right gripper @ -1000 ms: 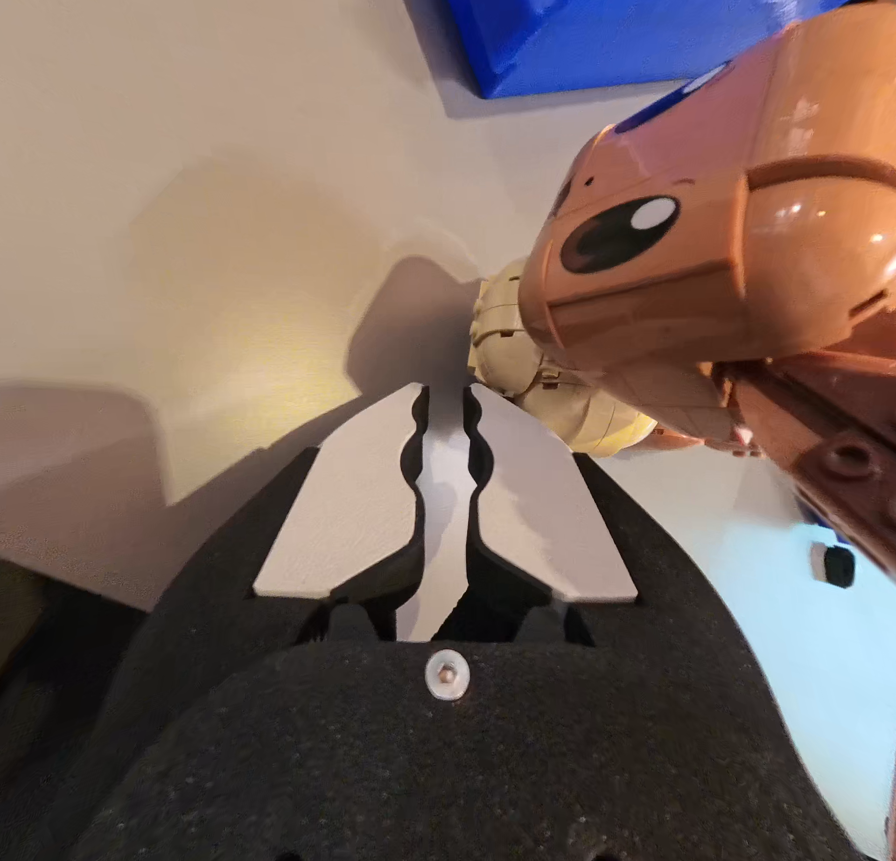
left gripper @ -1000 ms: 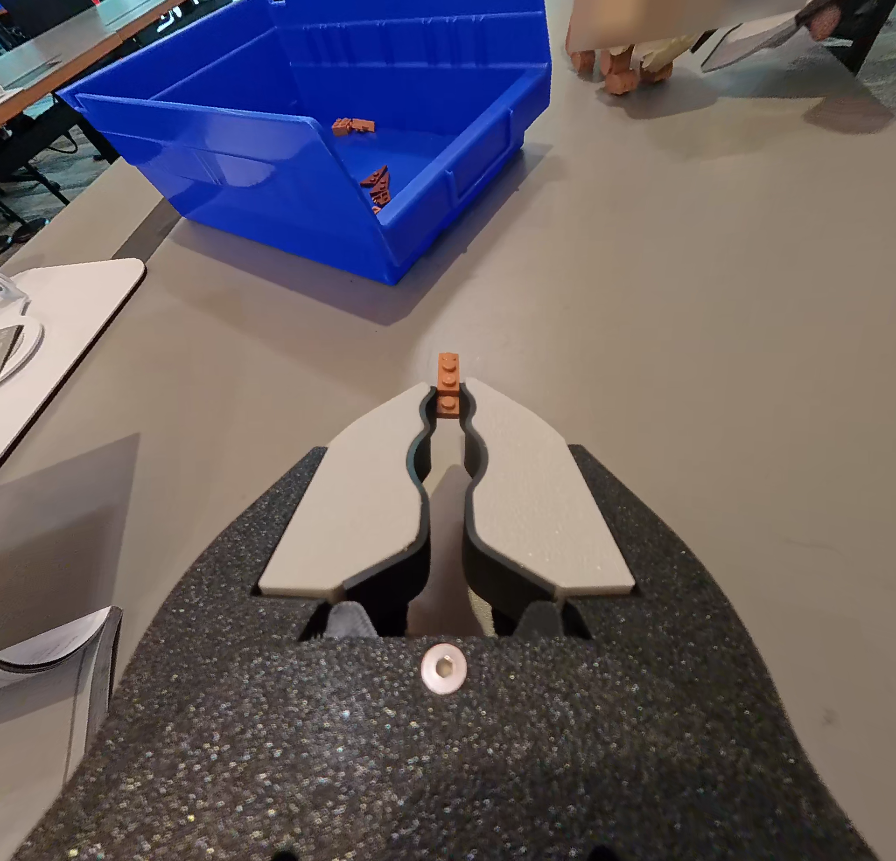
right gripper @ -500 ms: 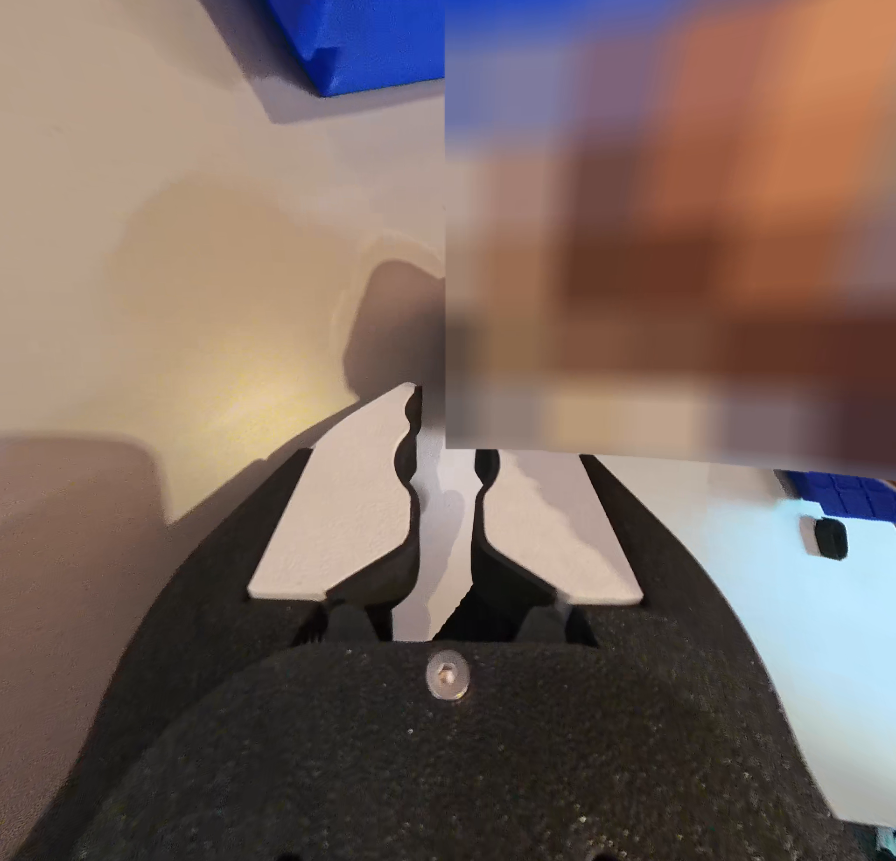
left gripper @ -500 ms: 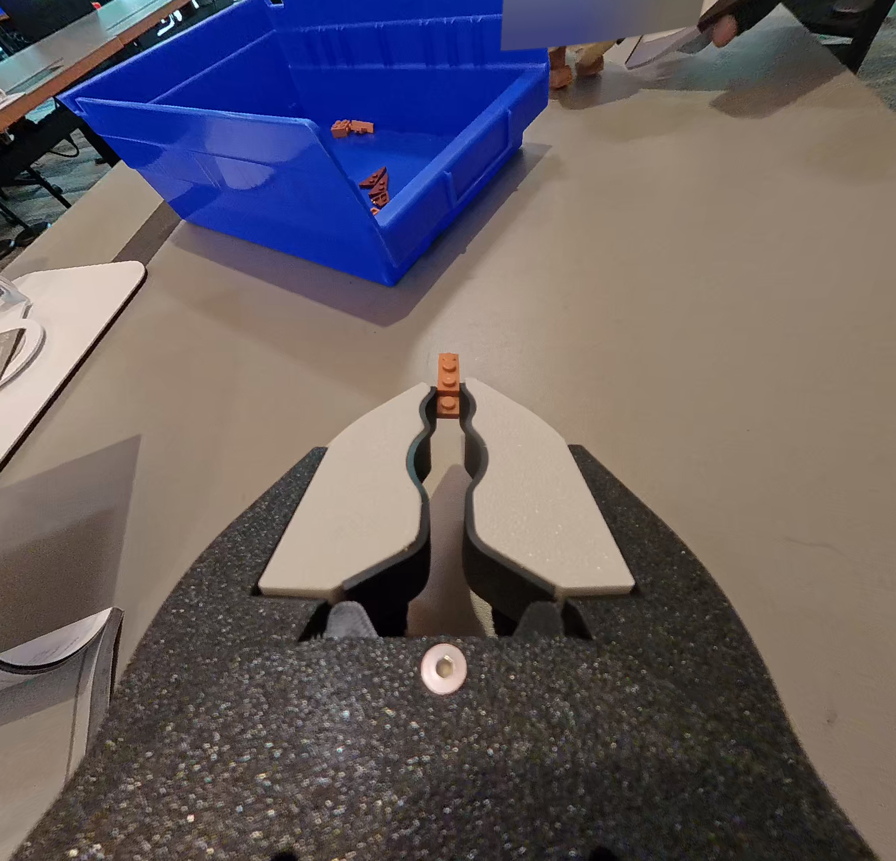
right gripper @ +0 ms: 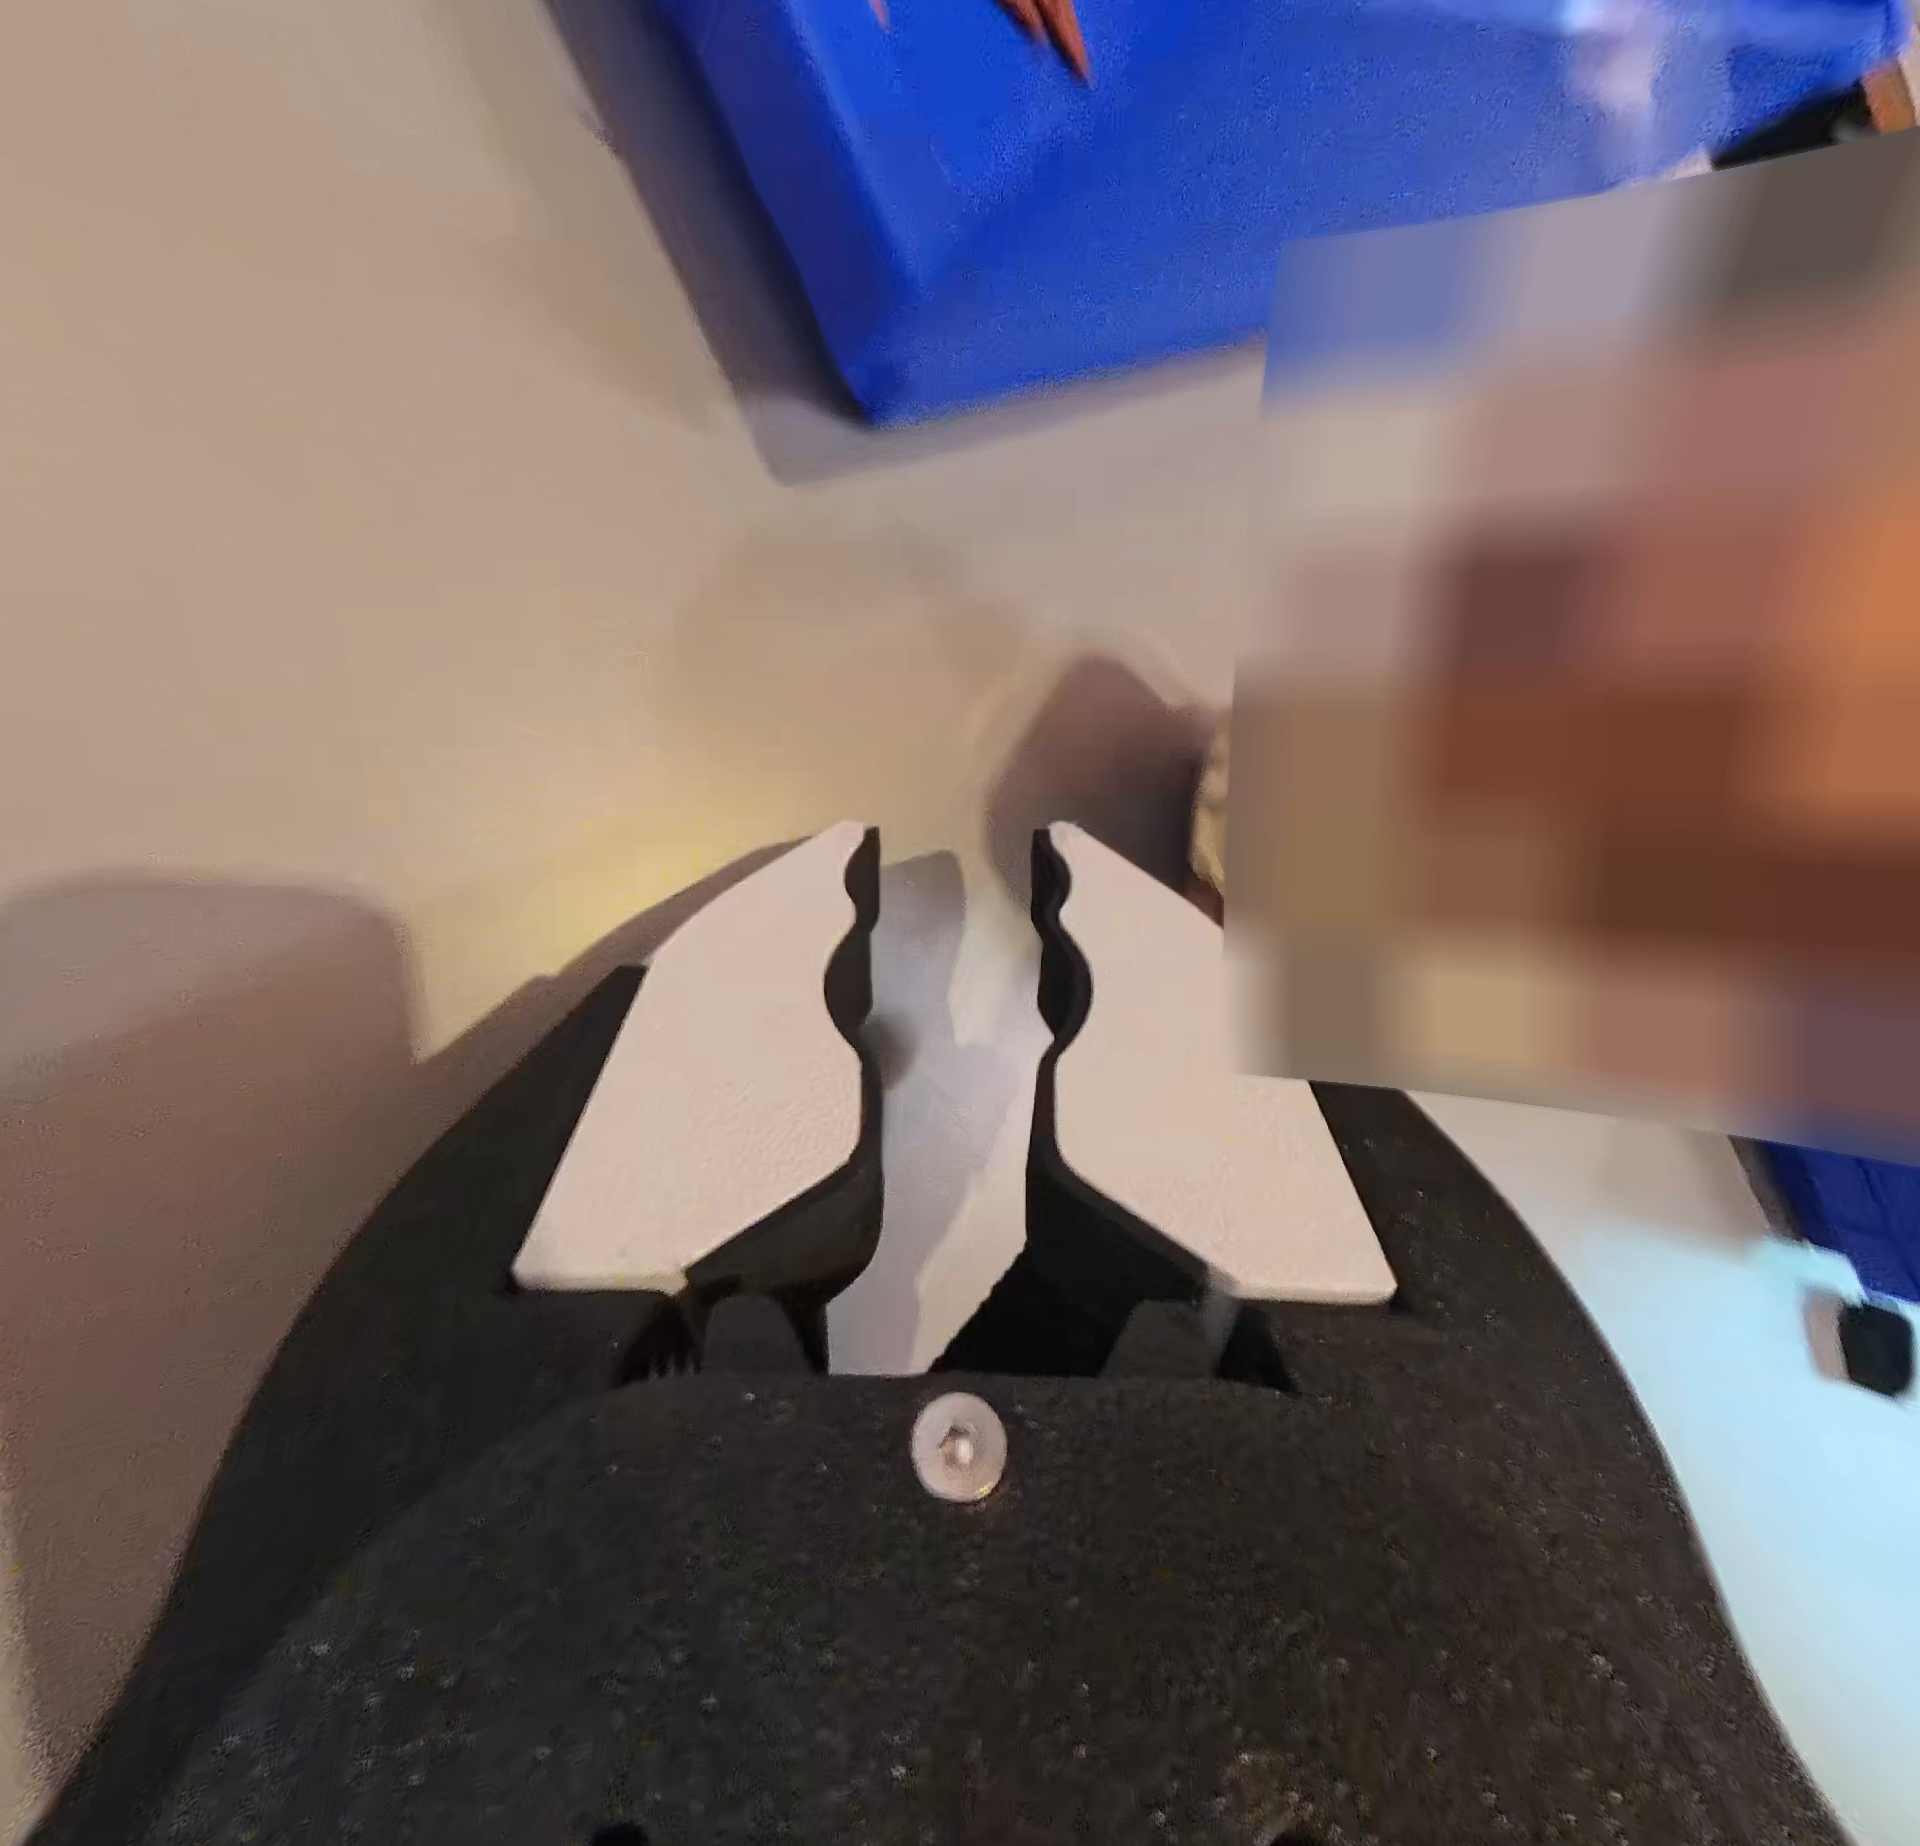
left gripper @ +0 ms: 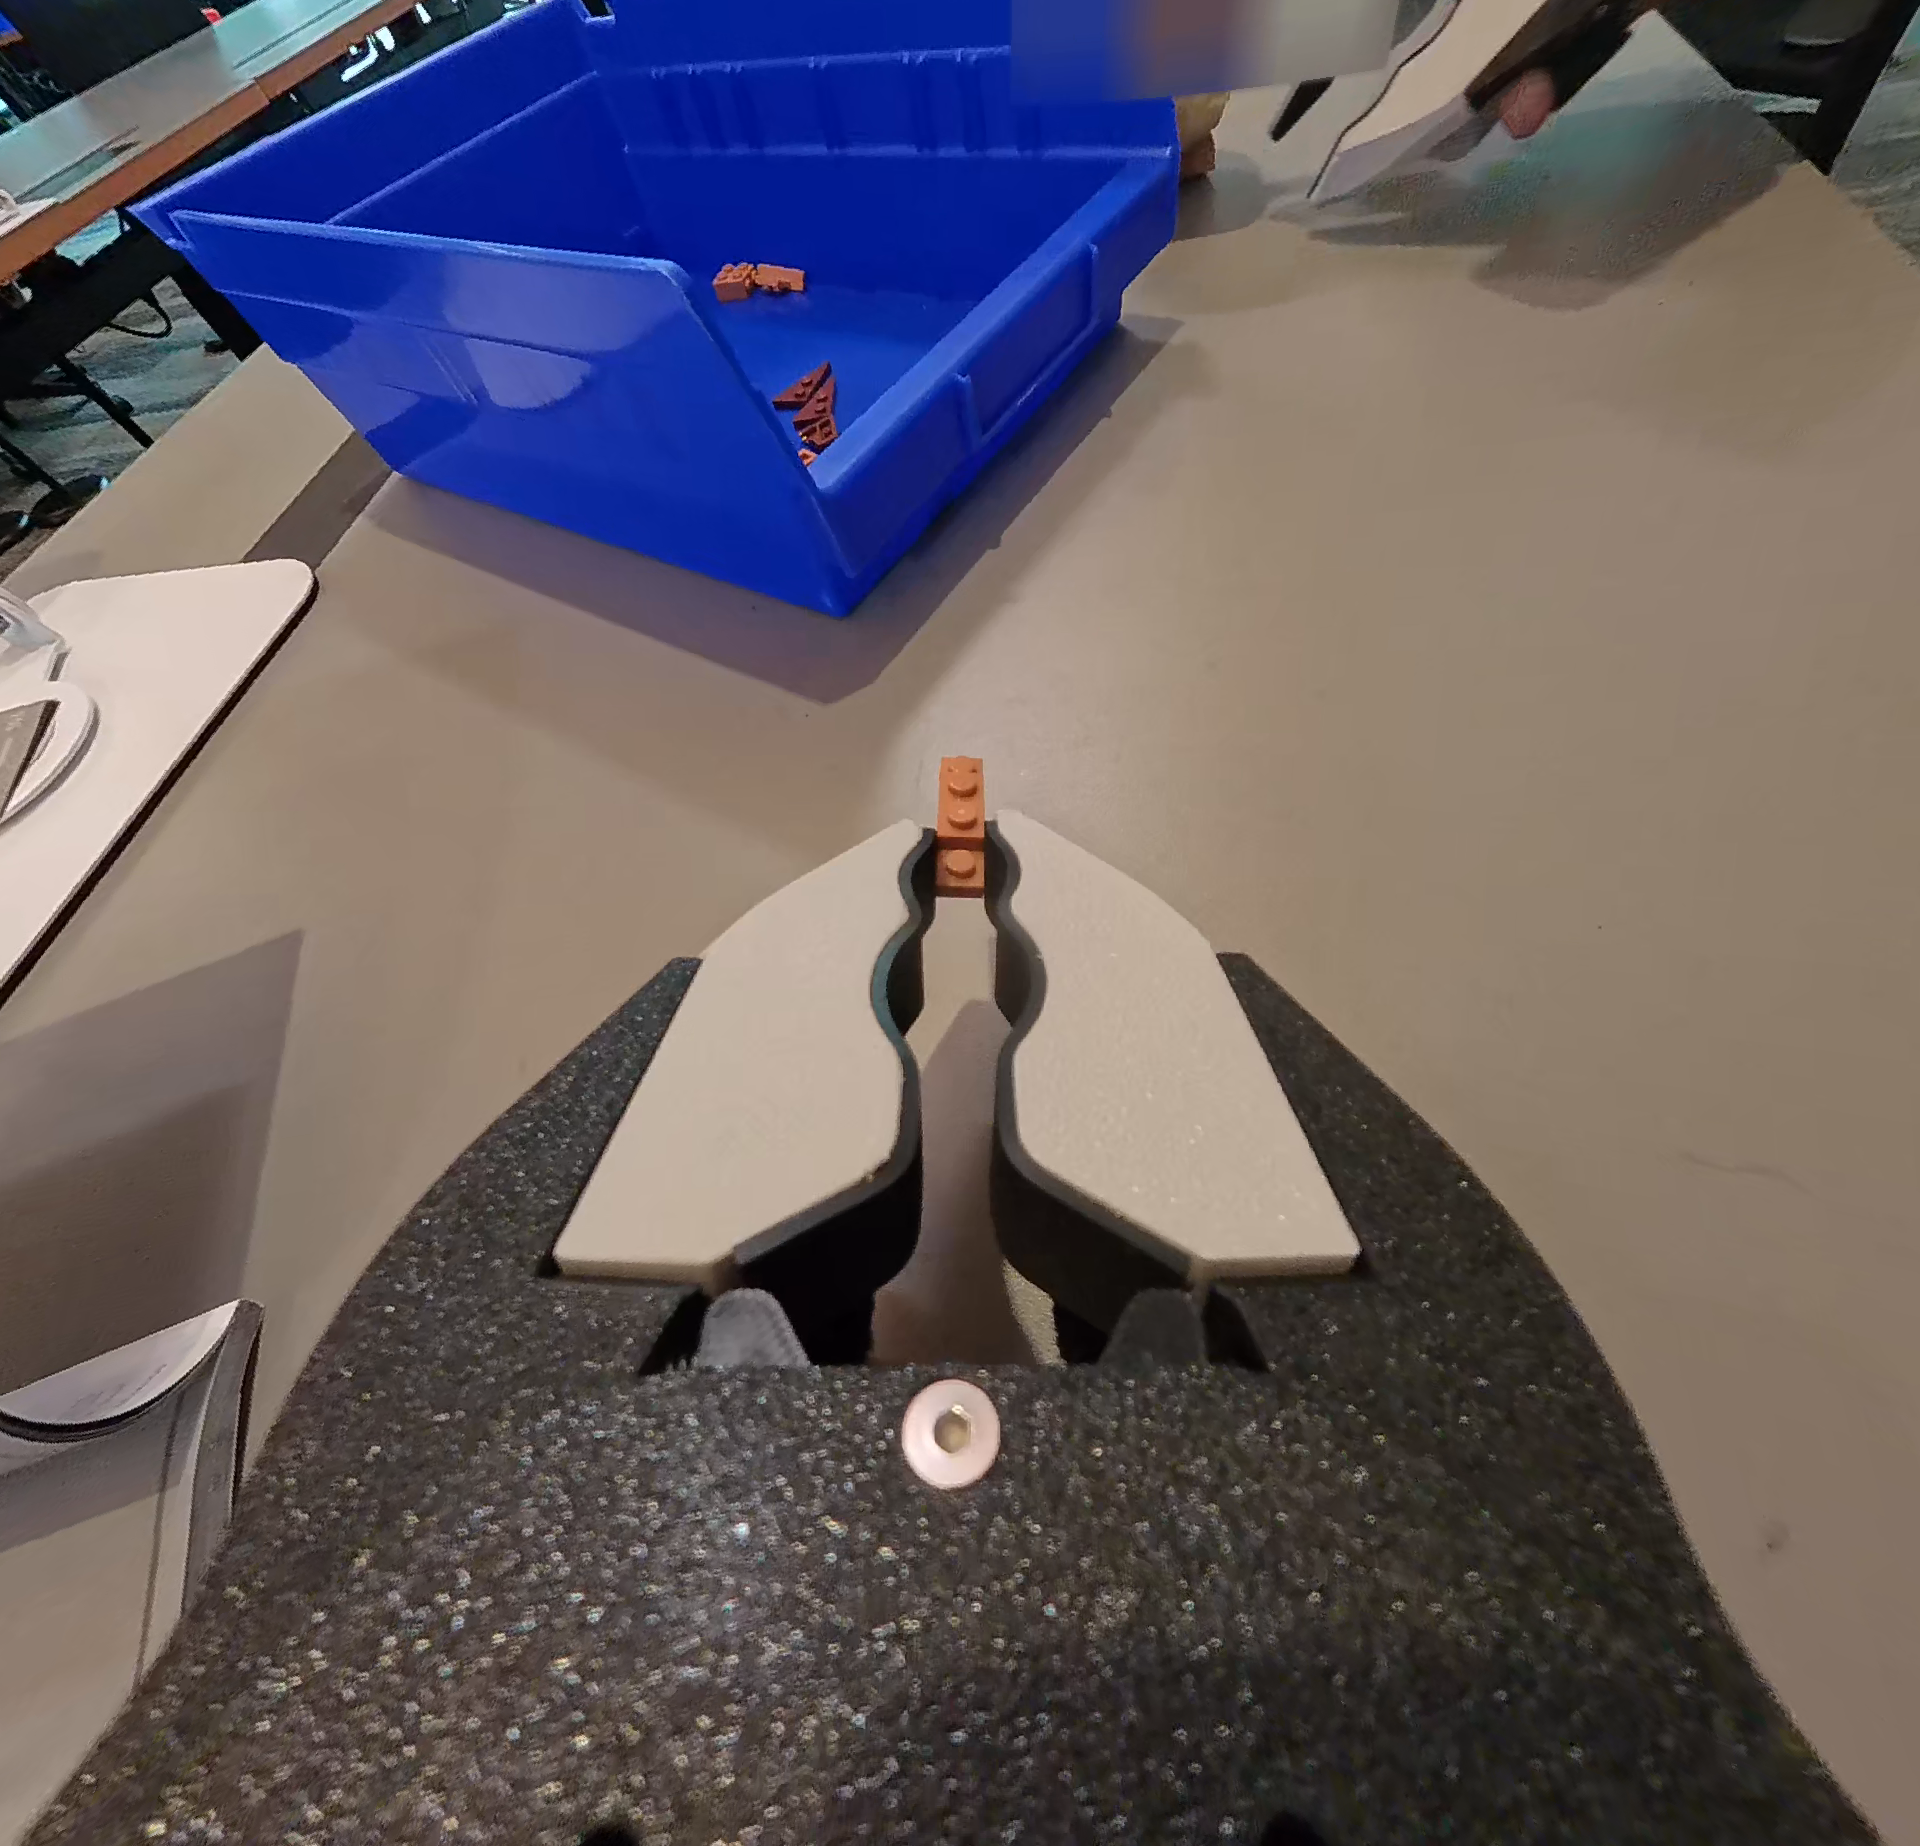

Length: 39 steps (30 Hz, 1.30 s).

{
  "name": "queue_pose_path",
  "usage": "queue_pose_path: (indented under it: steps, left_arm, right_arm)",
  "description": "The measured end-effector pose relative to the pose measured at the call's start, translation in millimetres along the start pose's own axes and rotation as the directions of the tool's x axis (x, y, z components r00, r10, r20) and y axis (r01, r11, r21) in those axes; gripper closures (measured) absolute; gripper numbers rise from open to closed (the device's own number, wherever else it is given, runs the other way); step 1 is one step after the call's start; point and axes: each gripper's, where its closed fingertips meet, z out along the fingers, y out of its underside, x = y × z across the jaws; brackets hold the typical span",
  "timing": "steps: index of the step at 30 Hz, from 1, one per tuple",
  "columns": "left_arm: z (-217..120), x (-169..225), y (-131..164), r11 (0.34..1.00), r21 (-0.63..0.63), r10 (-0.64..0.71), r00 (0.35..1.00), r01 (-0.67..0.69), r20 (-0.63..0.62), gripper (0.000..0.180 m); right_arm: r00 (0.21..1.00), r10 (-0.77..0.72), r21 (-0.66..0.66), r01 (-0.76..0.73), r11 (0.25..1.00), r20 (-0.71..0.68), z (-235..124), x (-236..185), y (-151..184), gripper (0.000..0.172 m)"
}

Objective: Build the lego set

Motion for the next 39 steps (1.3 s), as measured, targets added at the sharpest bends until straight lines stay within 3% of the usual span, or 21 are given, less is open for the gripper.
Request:
queue_pose_path:
  steps: [4,8,10,14,18,21,24,27,32,36,39]
  left_arm:
    - [0,0,0,1.000,-0.004,-0.004,1.000,0.004,-0.006,0.173]
    - [0,0,0,1.000,0.001,-0.002,1.000,0.002,-0.003,0.173]
    - [0,0,-1,1.000,0.005,0.000,1.000,0.000,0.001,0.173]
    - [-1,0,-1,1.000,0.008,-0.001,1.000,0.001,-0.001,0.173]
    - [-1,-1,-2,1.000,0.013,-0.009,1.000,0.009,-0.005,0.173]
    - [-1,-1,-2,1.000,0.017,-0.015,1.000,0.015,-0.007,0.173]
    - [-2,-1,-2,1.000,0.020,-0.015,1.000,0.015,-0.007,0.172]
    - [-2,-2,-3,0.999,0.026,-0.019,1.000,0.019,-0.007,0.172]
    - [-6,-4,-6,0.997,0.055,-0.045,0.999,0.045,-0.008,0.173]
    - [-10,-7,2,0.999,0.017,-0.046,0.999,0.046,-0.019,0.173]
    - [-15,-6,7,0.999,0.001,-0.047,0.998,0.047,-0.049,0.173]
  right_arm:
    - [0.997,-0.069,0.156,0.062,0.986,0.042,-9,-26,-72,0.144]
    - [0.995,-0.103,0.164,0.098,0.982,0.018,23,-26,-114,0.133]
    - [0.993,-0.122,0.095,0.121,0.988,0.004,42,-23,-119,0.124]
    - [0.964,-0.257,-0.035,0.255,0.966,-0.072,62,-18,-125,0.132]
    - [0.939,-0.327,-0.054,0.323,0.945,-0.107,62,-18,-147,0.131]
    - [0.932,-0.355,-0.119,0.346,0.931,-0.067,72,-13,-153,0.133]
    - [0.926,-0.374,-0.190,0.376,0.907,0.049,87,-22,-148,0.145]
    - [0.908,-0.416,-0.194,0.418,0.887,0.055,87,-26,-152,0.146]
    - [0.880,-0.455,-0.107,0.470,0.876,0.138,59,-69,-154,0.145]
    - [0.834,-0.478,-0.028,0.504,0.863,0.277,20,-111,-141,0.133]
    - [0.818,-0.444,0.028,0.466,0.884,0.366,-5,-115,-135,0.134]
